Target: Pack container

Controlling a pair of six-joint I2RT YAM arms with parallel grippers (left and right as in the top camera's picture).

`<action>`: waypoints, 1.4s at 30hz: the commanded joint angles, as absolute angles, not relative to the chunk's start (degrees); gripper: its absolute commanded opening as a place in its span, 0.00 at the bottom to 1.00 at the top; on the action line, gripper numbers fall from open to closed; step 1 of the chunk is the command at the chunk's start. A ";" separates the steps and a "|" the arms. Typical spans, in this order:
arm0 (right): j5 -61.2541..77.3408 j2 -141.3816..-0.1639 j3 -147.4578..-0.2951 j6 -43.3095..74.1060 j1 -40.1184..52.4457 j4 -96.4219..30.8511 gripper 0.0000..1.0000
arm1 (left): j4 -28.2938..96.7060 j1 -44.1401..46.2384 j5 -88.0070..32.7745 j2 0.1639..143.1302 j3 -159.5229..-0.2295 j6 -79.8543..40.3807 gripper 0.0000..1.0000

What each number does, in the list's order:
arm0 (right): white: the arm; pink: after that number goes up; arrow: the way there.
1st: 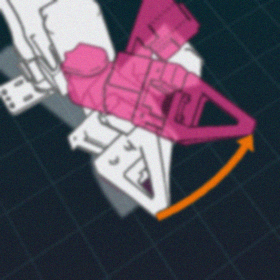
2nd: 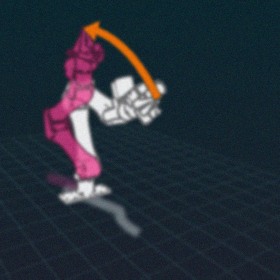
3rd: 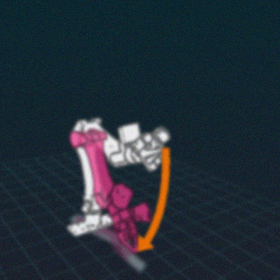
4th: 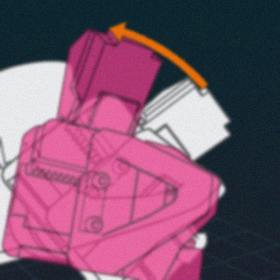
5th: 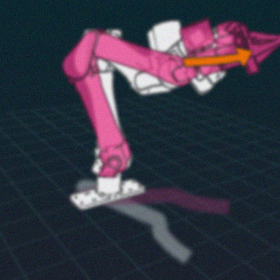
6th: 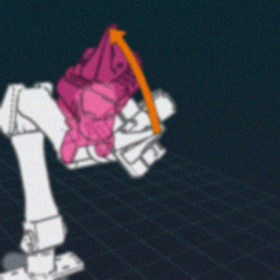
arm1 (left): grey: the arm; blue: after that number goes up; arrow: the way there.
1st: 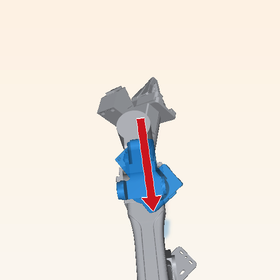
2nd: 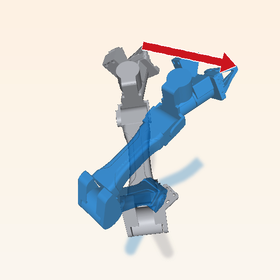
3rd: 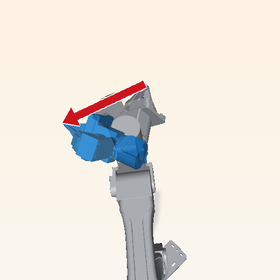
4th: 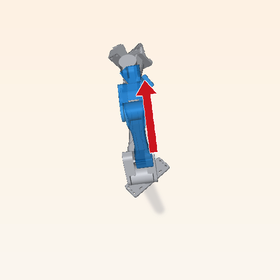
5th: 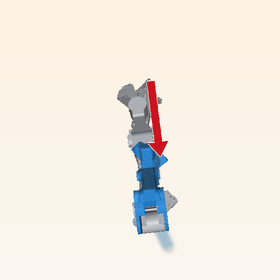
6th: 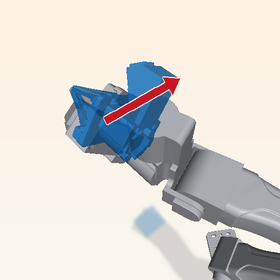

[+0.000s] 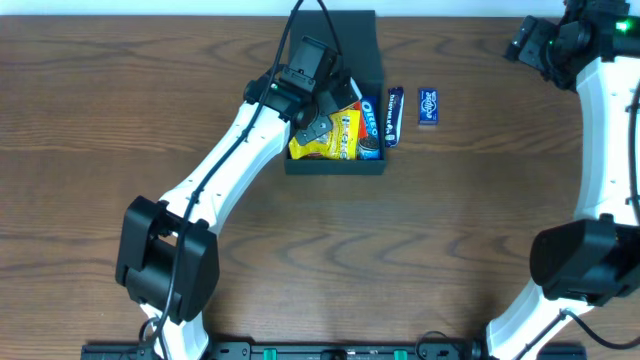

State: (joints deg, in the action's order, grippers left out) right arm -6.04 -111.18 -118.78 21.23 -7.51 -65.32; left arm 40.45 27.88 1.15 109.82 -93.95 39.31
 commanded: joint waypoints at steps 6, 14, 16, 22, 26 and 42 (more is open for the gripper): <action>-6.61 -111.11 -119.20 20.95 -7.94 -65.41 0.90 | 41.56 25.89 -3.44 115.20 -94.24 38.11 0.06; -6.59 -111.11 -119.20 20.93 -7.86 -65.65 0.90 | 42.96 26.17 -4.56 119.37 -94.24 37.01 0.06; -6.59 -111.11 -119.20 20.95 -7.86 -65.58 0.91 | 43.97 26.46 -4.56 119.37 -94.24 37.04 0.06; -6.63 -111.11 -119.20 20.95 -7.86 -63.94 0.90 | 43.00 27.44 -4.49 117.23 -95.42 36.14 0.06; -6.68 -111.24 -119.20 20.93 -7.86 -58.59 0.90 | 39.70 27.79 -4.58 114.34 -97.19 30.81 0.06; -4.05 -115.74 -119.17 25.26 -3.11 -40.77 0.99 | 35.55 27.79 -8.82 112.77 -97.25 16.43 0.06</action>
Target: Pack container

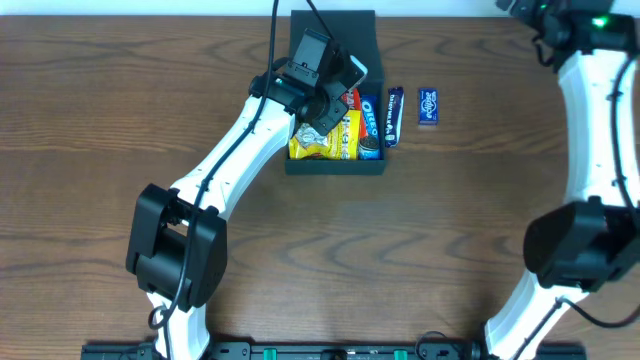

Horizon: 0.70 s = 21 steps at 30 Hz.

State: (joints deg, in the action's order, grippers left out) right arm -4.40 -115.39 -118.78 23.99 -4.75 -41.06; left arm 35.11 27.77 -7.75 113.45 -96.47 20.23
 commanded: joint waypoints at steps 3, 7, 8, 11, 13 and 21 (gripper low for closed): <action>-4.03 -115.77 -119.17 25.26 -1.83 -40.66 0.99 | 35.77 27.79 -8.84 112.75 -97.25 13.52 0.06; -4.01 -115.77 -119.17 25.23 -0.30 -40.80 0.99 | 35.88 27.77 -8.84 112.75 -97.25 11.51 0.06; -4.01 -115.77 -119.17 25.23 0.01 -40.84 0.99 | 35.94 27.77 -8.88 112.75 -97.25 11.51 0.06; -2.61 -115.77 -119.17 25.21 0.75 -41.36 0.99 | 36.18 27.77 -8.84 112.75 -97.25 11.55 0.18; -0.32 -115.77 -119.17 24.56 0.82 -42.81 0.99 | 35.51 27.40 -8.80 112.75 -97.27 12.23 0.21; 0.23 -115.85 -119.17 14.90 0.82 -48.51 0.93 | 34.22 24.14 -9.08 112.73 -97.32 11.55 0.93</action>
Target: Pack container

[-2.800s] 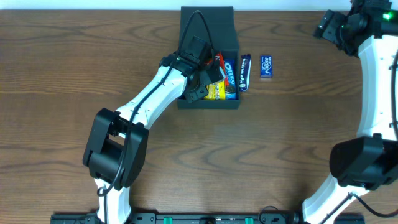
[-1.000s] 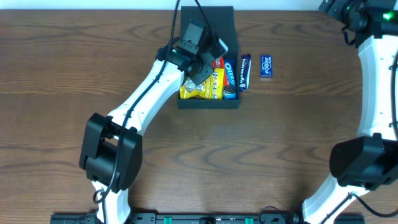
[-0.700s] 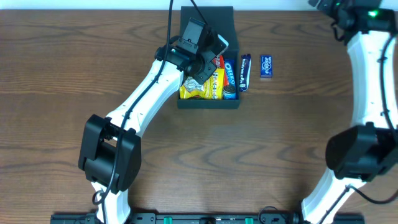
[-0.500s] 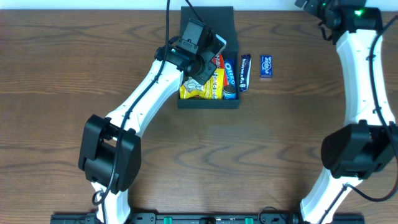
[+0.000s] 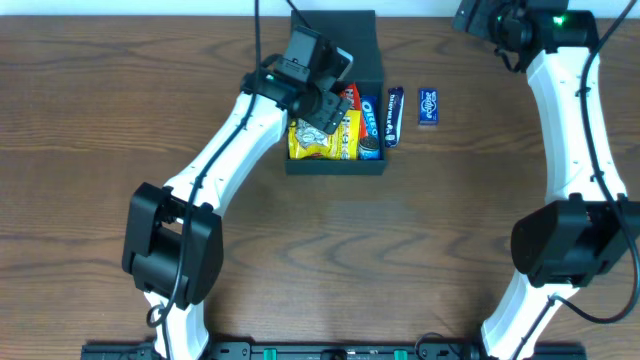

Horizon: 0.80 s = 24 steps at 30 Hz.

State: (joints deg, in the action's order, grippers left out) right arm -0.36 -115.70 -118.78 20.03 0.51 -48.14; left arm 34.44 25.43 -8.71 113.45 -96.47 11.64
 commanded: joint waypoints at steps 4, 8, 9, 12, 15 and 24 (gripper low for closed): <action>0.32 -117.49 -119.17 12.71 0.84 -48.73 0.87 | 33.91 21.71 -12.47 112.66 -97.69 11.09 0.95; 0.73 -121.84 -119.17 11.46 1.10 -49.06 0.87 | 33.78 19.27 -18.15 111.90 -97.78 11.09 0.95; 0.82 -122.63 -119.17 11.46 1.28 -49.21 0.88 | 33.78 18.81 -19.05 111.63 -97.78 11.09 0.95; 2.66 -124.86 -119.17 9.87 2.35 -49.19 0.88 | 33.58 17.52 -19.59 110.59 -97.78 11.11 0.95; 2.44 -127.37 -119.17 9.58 4.23 -49.47 0.88 | 32.93 16.03 -19.57 108.95 -97.78 11.14 0.95; 2.55 -133.21 -119.17 12.91 7.75 -52.71 0.78 | 32.67 14.55 -19.57 108.07 -97.78 11.16 0.95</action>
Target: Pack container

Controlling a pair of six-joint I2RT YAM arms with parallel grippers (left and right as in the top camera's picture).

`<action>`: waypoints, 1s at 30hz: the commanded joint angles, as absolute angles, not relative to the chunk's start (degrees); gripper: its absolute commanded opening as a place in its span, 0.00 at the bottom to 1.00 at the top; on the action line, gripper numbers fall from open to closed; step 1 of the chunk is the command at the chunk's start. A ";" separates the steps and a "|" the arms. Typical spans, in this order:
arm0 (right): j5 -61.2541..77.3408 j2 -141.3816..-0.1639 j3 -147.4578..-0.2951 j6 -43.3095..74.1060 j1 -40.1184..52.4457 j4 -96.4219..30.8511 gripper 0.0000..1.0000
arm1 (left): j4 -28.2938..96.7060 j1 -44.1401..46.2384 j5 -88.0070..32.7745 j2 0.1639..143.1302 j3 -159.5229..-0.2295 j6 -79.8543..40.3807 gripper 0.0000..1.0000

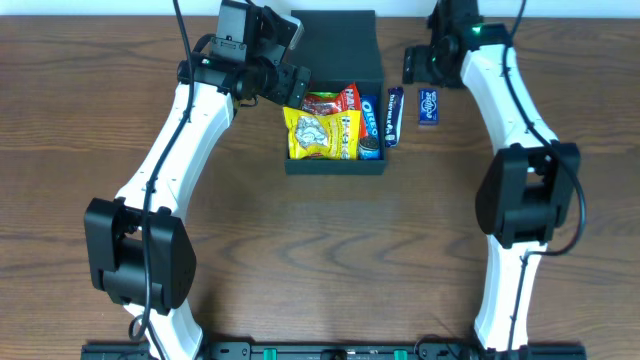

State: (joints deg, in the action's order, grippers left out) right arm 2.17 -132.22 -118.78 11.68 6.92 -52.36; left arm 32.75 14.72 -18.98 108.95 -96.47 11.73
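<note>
The black container (335, 40) stands at the table's far middle. In its near half lie a yellow snack bag (322, 135), a red packet (330, 100) and a blue Oreo pack (370, 125). A dark blue bar (394, 115) lies on the table against the container's right wall, with a small blue packet (428, 106) to its right. My left gripper (287, 86) hangs at the container's left wall, fingers apart and empty. My right gripper (411, 66) hovers just beyond the dark blue bar; its jaws are too dark to read.
The brown wooden table (320, 250) runs wide around the container. Both arm bases stand at the near edge. The left arm stretches up the left side and the right arm up the right side of the container.
My left gripper has pulled back from over the container to its left wall, uncovering the red packet. My right gripper has come down and left from the far right corner to the two blue items.
My left gripper was first low over the snacks in the container while the right arm was up at the far right corner. Then the left gripper stood higher over the container and the right arm swung leftward. Now the left is outside and the right is by the bars.
</note>
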 commanded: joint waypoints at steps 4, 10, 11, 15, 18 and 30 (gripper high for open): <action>4.71 -134.72 -119.17 13.26 8.97 -54.08 0.77 | 32.69 14.55 -19.57 108.07 -97.78 11.16 0.95; 5.89 -135.15 -119.17 13.23 10.46 -54.65 0.71 | 32.71 14.55 -19.57 108.07 -97.78 11.44 0.95; 5.89 -135.15 -119.17 13.23 10.63 -54.65 0.70 | 32.71 14.55 -19.57 108.07 -97.78 11.57 0.95; 5.85 -135.41 -118.91 13.26 11.25 -54.43 0.67 | 32.71 14.55 -19.57 108.07 -97.78 11.57 0.95; 5.89 -136.70 -118.89 13.26 11.51 -54.68 0.67 | 32.71 14.55 -19.57 108.07 -97.78 11.57 0.95; 5.87 -140.44 -118.87 12.82 12.71 -54.70 0.66 | 32.73 14.55 -19.57 108.07 -97.78 11.57 0.95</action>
State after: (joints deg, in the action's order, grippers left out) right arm 5.52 -138.72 -118.78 12.99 10.79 -54.74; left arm 32.75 14.72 -19.14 108.95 -96.47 11.77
